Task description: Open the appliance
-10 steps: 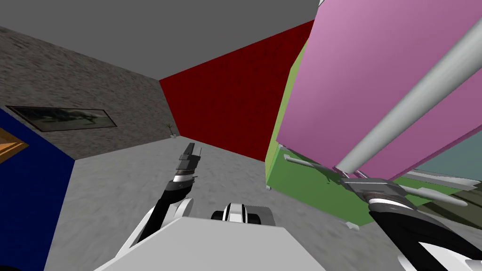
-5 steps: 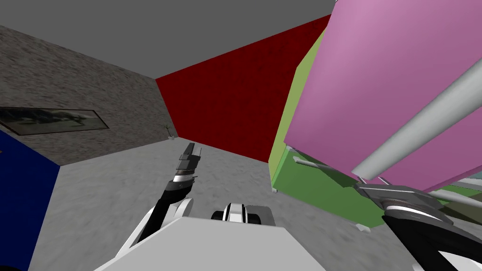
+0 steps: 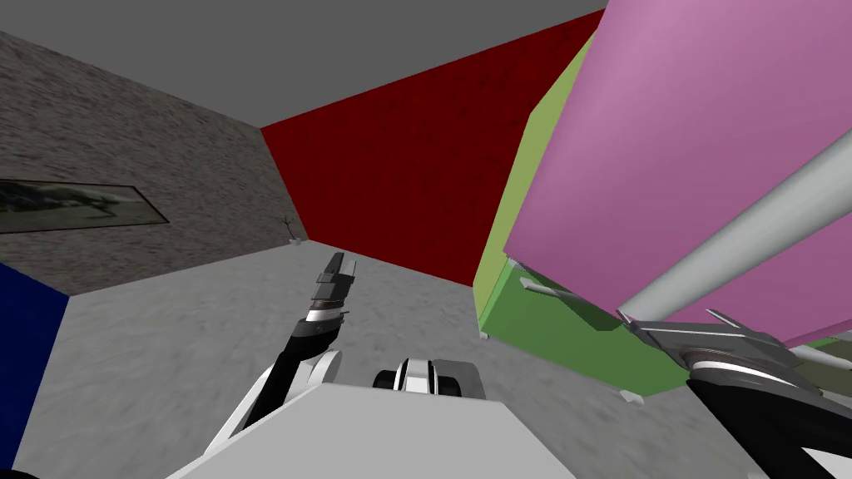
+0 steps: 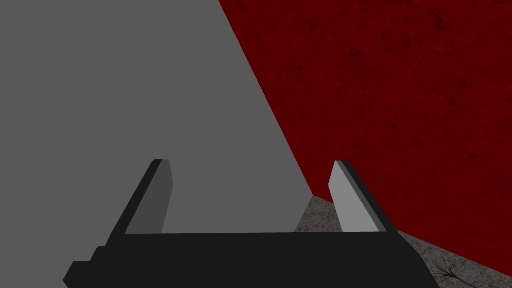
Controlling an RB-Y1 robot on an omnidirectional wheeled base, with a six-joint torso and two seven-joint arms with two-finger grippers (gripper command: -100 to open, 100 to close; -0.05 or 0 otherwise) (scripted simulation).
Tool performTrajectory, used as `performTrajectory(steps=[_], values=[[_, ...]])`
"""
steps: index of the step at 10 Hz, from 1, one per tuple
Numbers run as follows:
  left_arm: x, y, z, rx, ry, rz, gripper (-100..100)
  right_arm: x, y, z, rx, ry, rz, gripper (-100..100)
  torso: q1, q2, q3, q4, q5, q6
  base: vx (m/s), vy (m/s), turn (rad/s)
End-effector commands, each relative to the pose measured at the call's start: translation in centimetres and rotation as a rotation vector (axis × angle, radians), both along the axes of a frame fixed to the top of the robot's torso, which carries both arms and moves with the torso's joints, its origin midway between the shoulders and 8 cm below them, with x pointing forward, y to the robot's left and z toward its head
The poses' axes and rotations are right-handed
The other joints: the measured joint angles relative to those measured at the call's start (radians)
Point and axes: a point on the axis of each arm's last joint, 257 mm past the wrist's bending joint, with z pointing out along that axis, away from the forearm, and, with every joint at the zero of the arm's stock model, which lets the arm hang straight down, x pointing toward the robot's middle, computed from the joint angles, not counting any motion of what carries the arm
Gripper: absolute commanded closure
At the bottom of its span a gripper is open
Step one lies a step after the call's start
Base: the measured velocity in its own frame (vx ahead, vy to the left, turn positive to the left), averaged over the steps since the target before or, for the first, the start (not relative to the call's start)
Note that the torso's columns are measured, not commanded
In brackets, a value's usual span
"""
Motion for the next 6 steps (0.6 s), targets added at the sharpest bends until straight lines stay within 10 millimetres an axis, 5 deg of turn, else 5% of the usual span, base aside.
performTrajectory(steps=[1,5,6], values=[[0.0,0.0,0.0,0.0,0.0,0.0,0,0.2,0.8,1.7,0.0,-0.007,0.008,-100,0.006,0.0,0.0,0.0,0.003,-0.001,0.018,-0.045,-0.046],[0.0,0.0,0.0,0.0,0.0,0.0,0,0.2,1.5,2.0,0.015,0.01,0.013,-100,0.021,0.002,0.0,0.002,0.011,-0.002,0.018,-0.03,-0.045],[0.0,0.0,0.0,0.0,0.0,0.0,0,0.1,1.5,1.8,0.018,0.014,0.01,0,0.02,0.002,0.001,0.001,0.009,-0.001,0.003,-0.007,0.002]])
